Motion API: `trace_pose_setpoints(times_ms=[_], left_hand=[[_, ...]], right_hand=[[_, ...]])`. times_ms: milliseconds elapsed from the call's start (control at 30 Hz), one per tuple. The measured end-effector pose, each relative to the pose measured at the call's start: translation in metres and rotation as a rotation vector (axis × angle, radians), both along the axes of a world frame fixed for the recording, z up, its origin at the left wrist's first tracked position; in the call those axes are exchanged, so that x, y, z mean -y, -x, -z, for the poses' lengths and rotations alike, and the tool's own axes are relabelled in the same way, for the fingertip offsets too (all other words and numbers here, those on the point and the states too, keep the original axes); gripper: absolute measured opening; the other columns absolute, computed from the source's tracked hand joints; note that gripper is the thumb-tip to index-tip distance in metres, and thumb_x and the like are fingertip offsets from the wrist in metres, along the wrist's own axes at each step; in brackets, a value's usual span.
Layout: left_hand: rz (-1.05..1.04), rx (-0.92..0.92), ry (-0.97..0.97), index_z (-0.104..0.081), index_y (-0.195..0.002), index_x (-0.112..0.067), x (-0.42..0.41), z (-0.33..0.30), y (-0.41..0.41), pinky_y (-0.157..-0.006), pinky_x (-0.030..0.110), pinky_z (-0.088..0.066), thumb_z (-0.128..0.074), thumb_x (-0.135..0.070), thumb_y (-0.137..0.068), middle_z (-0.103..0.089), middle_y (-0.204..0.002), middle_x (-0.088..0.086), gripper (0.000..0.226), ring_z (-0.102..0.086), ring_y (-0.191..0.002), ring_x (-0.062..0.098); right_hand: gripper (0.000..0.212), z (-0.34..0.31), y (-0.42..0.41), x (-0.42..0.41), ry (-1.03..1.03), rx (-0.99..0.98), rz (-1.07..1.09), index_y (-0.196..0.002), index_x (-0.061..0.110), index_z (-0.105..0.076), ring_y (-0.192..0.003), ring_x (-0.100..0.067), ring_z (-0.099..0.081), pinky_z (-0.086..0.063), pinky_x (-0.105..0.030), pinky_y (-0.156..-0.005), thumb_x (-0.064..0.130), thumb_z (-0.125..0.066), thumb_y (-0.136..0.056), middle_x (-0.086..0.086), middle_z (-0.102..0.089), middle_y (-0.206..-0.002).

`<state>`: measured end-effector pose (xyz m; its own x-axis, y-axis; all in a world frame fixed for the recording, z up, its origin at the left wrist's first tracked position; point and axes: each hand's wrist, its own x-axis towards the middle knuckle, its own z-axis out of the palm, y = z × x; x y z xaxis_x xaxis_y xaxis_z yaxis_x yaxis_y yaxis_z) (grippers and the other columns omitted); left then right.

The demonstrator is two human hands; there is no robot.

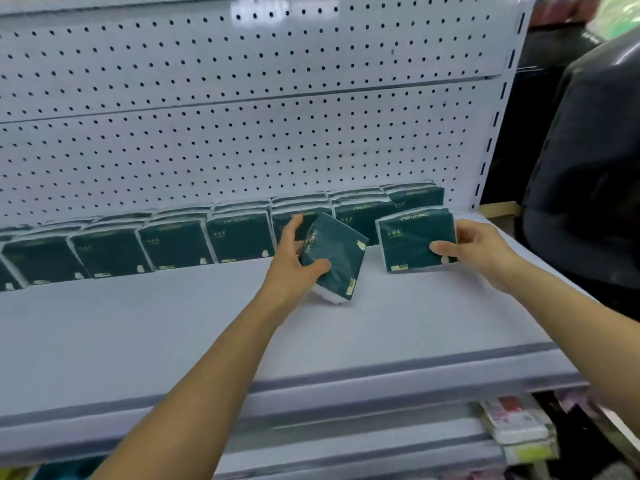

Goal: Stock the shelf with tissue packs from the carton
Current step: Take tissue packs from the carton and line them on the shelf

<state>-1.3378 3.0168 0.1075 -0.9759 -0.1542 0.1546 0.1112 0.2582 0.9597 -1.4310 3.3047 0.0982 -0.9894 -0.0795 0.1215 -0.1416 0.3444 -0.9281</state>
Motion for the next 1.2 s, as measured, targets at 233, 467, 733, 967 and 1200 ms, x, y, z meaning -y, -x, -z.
trace_pose_setpoints(times_ms=[233, 467, 733, 967, 1200], left_hand=[[0.021, 0.008, -0.056, -0.054, -0.125, -0.029, -0.015, 0.0, 0.029, -0.073, 0.018, -0.056, -0.07, -0.002, -0.086, -0.069, -0.113, -0.007, 0.05, -0.068, -0.1, 0.007], [0.06, 0.024, -0.102, -0.062, -0.126, -0.026, -0.006, 0.006, 0.042, -0.091, 0.032, -0.056, -0.072, -0.001, -0.085, -0.071, -0.118, -0.004, 0.048, -0.068, -0.108, 0.014], [0.061, 0.001, -0.087, -0.065, -0.123, -0.021, -0.01, -0.001, 0.051, -0.084, 0.027, -0.058, -0.072, -0.001, -0.085, -0.071, -0.117, -0.002, 0.043, -0.068, -0.106, 0.015], [0.057, -0.006, -0.091, -0.064, -0.123, -0.022, -0.012, -0.01, 0.045, -0.074, 0.022, -0.057, -0.073, -0.005, -0.087, -0.07, -0.118, -0.003, 0.041, -0.069, -0.105, 0.015], [0.048, -0.09, 0.002, -0.072, -0.11, -0.037, 0.014, -0.013, -0.009, -0.089, 0.048, -0.058, -0.08, -0.025, -0.081, -0.068, -0.112, 0.012, 0.033, -0.063, -0.105, 0.038]], right_hand=[[0.034, 0.006, 0.043, -0.027, 0.019, -0.048, 0.127, -0.103, 0.014, -0.054, -0.086, -0.022, -0.066, -0.05, -0.028, -0.073, 0.015, -0.08, -0.08, -0.006, -0.07, -0.099], [0.032, 0.015, 0.074, -0.021, 0.03, -0.081, 0.176, -0.101, 0.013, -0.05, -0.077, -0.023, -0.066, -0.052, -0.026, -0.066, 0.008, -0.076, -0.082, -0.011, -0.067, -0.103], [0.031, 0.015, 0.094, -0.011, -0.056, -0.106, 0.167, -0.106, 0.009, -0.051, -0.074, -0.012, -0.063, -0.052, -0.029, -0.071, 0.009, -0.073, -0.085, -0.004, -0.064, -0.096], [0.058, 0.006, 0.08, -0.003, -0.128, -0.229, 0.357, -0.128, 0.013, -0.039, -0.11, -0.023, -0.052, -0.049, -0.041, -0.09, 0.028, -0.074, -0.084, -0.006, -0.048, -0.122], [0.047, -0.03, -0.028, 0.086, -0.016, -0.335, -0.288, -0.132, 0.041, -0.045, -0.104, -0.001, -0.055, -0.046, -0.017, -0.08, 0.037, -0.065, -0.09, 0.014, -0.053, -0.12]])
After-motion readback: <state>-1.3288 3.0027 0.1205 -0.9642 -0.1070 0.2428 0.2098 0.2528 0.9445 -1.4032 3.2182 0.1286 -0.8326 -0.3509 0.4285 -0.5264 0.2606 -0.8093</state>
